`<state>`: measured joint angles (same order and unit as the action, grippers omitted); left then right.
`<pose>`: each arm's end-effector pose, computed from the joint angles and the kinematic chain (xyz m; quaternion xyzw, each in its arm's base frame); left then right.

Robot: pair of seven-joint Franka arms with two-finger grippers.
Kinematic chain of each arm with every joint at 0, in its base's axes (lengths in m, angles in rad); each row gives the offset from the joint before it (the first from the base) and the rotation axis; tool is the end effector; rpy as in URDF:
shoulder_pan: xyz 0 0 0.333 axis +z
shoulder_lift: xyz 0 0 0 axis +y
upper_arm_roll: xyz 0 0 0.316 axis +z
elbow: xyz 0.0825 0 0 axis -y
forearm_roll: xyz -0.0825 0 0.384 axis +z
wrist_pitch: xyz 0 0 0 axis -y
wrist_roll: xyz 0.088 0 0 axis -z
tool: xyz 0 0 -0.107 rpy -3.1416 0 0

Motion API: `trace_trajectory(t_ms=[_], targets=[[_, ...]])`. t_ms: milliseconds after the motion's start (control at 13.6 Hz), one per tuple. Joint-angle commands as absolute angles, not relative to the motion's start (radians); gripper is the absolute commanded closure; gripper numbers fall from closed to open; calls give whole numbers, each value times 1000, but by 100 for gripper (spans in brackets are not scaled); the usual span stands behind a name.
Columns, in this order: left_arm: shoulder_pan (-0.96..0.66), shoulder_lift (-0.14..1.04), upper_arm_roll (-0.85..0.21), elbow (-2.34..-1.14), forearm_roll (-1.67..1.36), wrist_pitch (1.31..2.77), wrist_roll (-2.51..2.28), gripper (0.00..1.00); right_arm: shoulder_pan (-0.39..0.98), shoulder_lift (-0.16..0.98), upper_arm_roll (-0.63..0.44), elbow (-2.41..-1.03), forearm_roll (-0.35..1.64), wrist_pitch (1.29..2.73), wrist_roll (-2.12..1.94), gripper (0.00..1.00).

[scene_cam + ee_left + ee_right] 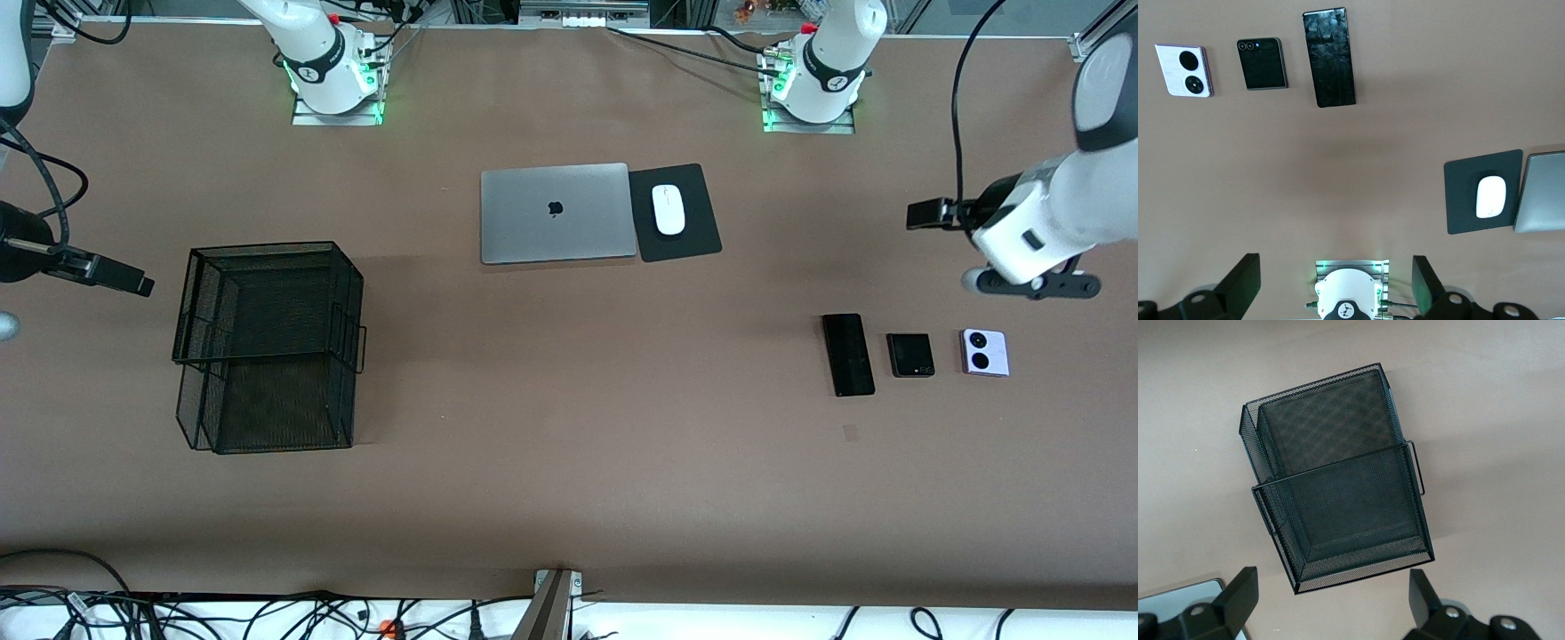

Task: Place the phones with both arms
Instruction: 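Move the left gripper over the large black phone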

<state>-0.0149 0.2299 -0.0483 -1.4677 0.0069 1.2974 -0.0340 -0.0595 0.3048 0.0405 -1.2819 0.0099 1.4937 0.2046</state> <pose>0.5821 -0.0331 0.5225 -0.9800 0.0145 0.1985 0.0076 0.6362 -0.0151 0.5715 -0.9926 0.1119 0.0472 0.0067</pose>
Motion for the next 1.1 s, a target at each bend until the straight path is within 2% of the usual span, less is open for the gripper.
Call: trace_trajectory(t_ms=[0, 294, 441, 661, 1028], targets=[[-14, 226, -49, -1495, 32, 1333, -25, 0, -58, 301, 52, -1293, -5, 1491, 206, 0], [-15, 213, -51, -1643, 92, 1512, -25, 0, -58, 301, 52, -1298, -2, 1486, 203, 0], [-11, 233, -49, -1672, 100, 1587, -25, 0, -58, 301, 54, -1298, 2, 1488, 204, 0], [0, 296, -49, -1739, 97, 1765, -20, 0, -51, 301, 55, -1298, 3, 1488, 215, 0], [11, 491, -48, -1753, 115, 2024, -17, 0, -51, 304, 55, -1296, -6, 1493, 207, 0]])
